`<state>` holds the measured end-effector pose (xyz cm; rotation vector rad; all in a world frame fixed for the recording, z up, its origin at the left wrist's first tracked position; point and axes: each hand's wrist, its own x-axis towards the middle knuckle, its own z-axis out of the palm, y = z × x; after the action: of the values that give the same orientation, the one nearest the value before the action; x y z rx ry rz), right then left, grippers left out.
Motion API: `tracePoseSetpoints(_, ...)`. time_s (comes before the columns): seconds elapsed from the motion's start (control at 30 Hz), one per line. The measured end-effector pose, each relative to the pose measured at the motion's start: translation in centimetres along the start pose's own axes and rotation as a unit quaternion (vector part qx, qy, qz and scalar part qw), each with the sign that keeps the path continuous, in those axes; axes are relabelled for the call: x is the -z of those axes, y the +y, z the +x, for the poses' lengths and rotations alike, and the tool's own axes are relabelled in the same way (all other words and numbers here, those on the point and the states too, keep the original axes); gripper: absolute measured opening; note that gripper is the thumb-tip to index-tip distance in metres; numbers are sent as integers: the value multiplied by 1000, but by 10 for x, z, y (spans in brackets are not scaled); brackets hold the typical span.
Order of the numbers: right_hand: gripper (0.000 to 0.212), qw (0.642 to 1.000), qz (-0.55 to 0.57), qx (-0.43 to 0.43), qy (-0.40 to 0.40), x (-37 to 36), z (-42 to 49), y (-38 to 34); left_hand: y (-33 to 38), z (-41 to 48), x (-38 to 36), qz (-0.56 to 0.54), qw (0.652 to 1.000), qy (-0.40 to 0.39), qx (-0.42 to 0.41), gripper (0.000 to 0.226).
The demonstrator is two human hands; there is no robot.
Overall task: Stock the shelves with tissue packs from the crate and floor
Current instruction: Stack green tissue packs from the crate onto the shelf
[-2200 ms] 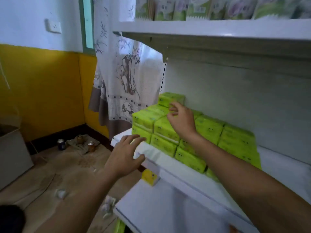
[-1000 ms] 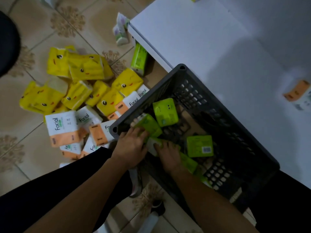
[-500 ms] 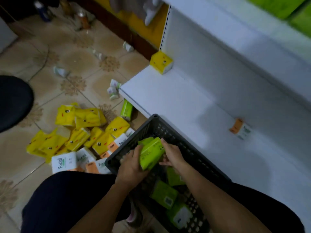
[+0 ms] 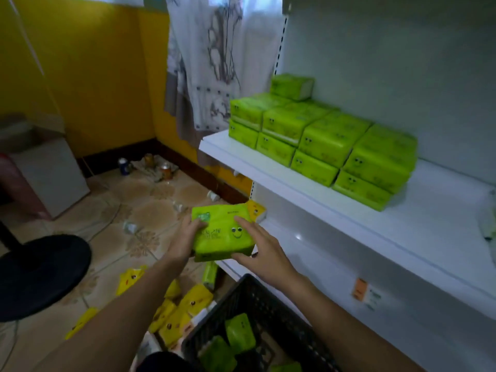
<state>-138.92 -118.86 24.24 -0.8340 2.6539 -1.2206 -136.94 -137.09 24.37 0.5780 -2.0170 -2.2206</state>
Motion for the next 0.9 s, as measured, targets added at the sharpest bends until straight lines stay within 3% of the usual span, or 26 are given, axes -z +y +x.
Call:
tracePoseSetpoints(0.1, 70, 998, -6, 22, 65, 26, 23, -27, 51, 9, -6, 27, 997, -22, -72, 11)
tracePoseSetpoints(0.2, 69, 984, -47, 59, 163, 60, 52, -45, 98, 25, -27, -30, 990, -40, -131, 32)
tracePoseSetpoints(0.3, 70, 969, -63, 52, 233, 99, 81, -57, 138, 45, -45, -31, 986, -94, -136, 56)
tracePoseSetpoints(0.4, 69, 953, -89, 18, 289, 142, 111, -62, 160, 69, -55, 49, 983, -120, -134, 55)
tracePoseSetpoints(0.47, 69, 948, -106, -8, 300, 169, 133, -61, 162, 87, -62, 141, 967, -103, -185, 39)
tracePoseSetpoints(0.57, 67, 949, -139, -68, 275, 199, 167, -52, 152, 118, -71, 322, 905, -77, -267, 28)
tracePoseSetpoints(0.7, 59, 948, -175, -123, 237, 224, 203, -31, 128, 152, -87, 476, 812, -100, -322, 73)
tracePoseSetpoints(0.77, 51, 949, -160, -132, 236, 229, 215, -21, 117, 165, -94, 496, 795, -100, -334, 79)
tracePoseSetpoints(0.9, 58, 945, -131, -120, 274, 225, 240, -4, 108, 192, -94, 477, 811, -70, -332, 80)
